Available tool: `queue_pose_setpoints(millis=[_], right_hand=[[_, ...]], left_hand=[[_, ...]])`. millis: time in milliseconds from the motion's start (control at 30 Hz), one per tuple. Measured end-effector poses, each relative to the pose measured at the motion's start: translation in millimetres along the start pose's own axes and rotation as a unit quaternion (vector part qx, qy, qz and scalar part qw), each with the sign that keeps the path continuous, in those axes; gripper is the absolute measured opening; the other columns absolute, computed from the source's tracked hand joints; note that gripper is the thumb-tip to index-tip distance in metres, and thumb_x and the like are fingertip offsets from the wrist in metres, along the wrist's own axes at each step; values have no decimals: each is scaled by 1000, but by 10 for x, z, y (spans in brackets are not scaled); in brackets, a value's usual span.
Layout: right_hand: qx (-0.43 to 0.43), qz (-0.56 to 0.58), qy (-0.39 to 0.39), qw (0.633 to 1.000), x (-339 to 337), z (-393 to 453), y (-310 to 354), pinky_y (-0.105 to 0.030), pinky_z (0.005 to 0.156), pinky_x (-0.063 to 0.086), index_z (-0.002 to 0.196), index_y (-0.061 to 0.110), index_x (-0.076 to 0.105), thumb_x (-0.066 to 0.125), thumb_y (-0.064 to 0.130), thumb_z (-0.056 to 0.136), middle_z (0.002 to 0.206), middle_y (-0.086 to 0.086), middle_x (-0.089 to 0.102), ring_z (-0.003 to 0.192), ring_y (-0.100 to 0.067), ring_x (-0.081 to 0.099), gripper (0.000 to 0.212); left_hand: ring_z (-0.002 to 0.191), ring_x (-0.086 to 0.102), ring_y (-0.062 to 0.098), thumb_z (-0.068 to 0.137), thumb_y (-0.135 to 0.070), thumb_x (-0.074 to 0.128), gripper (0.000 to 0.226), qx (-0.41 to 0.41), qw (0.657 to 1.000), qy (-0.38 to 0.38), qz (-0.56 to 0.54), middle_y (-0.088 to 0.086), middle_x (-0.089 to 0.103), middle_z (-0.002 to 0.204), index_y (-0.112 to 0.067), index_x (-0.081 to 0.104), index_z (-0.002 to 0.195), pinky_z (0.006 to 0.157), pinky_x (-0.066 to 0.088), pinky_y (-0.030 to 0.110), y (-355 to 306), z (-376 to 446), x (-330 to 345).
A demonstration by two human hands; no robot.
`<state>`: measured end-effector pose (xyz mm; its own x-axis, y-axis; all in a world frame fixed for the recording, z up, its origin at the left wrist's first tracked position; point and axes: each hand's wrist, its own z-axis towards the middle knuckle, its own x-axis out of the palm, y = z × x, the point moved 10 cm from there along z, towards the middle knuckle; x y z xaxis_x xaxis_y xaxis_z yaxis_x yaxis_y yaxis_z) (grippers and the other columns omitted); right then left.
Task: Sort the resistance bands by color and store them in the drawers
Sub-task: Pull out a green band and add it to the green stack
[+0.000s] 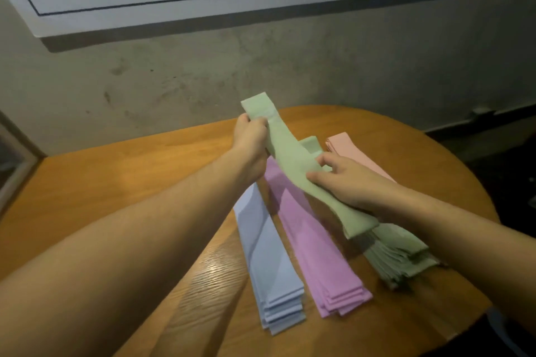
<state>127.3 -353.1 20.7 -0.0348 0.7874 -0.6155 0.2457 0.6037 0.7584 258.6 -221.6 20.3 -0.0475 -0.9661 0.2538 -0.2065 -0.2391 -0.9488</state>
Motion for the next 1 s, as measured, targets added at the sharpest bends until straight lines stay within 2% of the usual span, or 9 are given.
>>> queue_pose_setpoints(millis=[100, 167, 300, 367, 467, 600, 700, 867, 1000], right_hand=[[30, -39, -27, 998, -279, -37, -294, -30, 69, 49, 104, 29, 60, 49, 44, 102, 100, 5, 67, 87, -9, 62, 19], [60, -42, -28, 997, -408, -90, -502, -35, 75, 51, 109, 30, 59, 45, 45, 103, 104, 4, 66, 92, -14, 63, 21], [89, -97, 3, 991, -474, -195, -779, -30, 69, 40, 126, 31, 46, 45, 45, 103, 119, 4, 60, 102, -17, 60, 27], [75, -115, 7, 991, -442, -183, -821, -32, 72, 40, 123, 27, 47, 46, 40, 103, 117, 1, 62, 102, -18, 60, 24], [52, -135, -19, 989, -436, -117, -848, -32, 72, 40, 114, 26, 49, 50, 34, 101, 104, -1, 64, 96, -21, 61, 15], [45, -225, -45, 972, -440, -112, -858, -34, 76, 46, 114, 31, 49, 52, 42, 98, 112, -2, 66, 101, -27, 62, 20], [42, -301, -48, 952, -444, -164, -856, -33, 73, 43, 116, 35, 48, 50, 52, 97, 117, 2, 66, 101, -25, 62, 26], [12, -281, -67, 957, -530, -211, -766, -41, 82, 56, 132, 37, 44, 54, 57, 94, 122, 8, 62, 100, -18, 64, 45], [-1, -246, -70, 967, -501, -216, -712, -41, 85, 57, 136, 38, 41, 52, 69, 89, 125, 10, 62, 104, -16, 64, 58]], left_hand=[[92, 64, 25, 97, 2, 43, 27, 1, 998, 2, 59, 10, 63, 108, -14, 48, 118, 79, 58, 41, 156, 85, 216], [98, 66, 28, 94, 3, 48, 30, 4, 995, 17, 103, 12, 63, 110, -13, 49, 119, 74, 58, 40, 273, 138, 358], [89, 63, 26, 94, 2, 55, 21, 43, 972, 61, 221, 11, 63, 100, -18, 54, 99, 72, 57, 37, 388, 225, 607], [83, 61, 19, 93, -1, 60, 20, 80, 958, 60, 269, 2, 61, 91, -21, 56, 95, 67, 56, 30, 380, 288, 646], [79, 59, 11, 92, -5, 66, 20, 126, 939, 57, 316, -2, 62, 92, -17, 58, 105, 63, 50, 19, 373, 362, 660], [85, 64, 17, 92, -15, 68, 13, 166, 899, 65, 400, -4, 63, 90, -24, 63, 99, 78, 59, 38, 395, 411, 702], [87, 67, 22, 92, -19, 67, 9, 160, 887, 66, 428, -2, 64, 91, -27, 66, 96, 79, 60, 46, 449, 447, 701], [105, 55, 18, 95, -22, 66, 19, 201, 844, 54, 494, 2, 48, 125, -23, 61, 114, 93, 53, 38, 403, 444, 717], [97, 51, 18, 96, -27, 62, 35, 163, 827, 70, 534, 4, 39, 135, -20, 52, 129, 90, 55, 38, 424, 383, 684]])
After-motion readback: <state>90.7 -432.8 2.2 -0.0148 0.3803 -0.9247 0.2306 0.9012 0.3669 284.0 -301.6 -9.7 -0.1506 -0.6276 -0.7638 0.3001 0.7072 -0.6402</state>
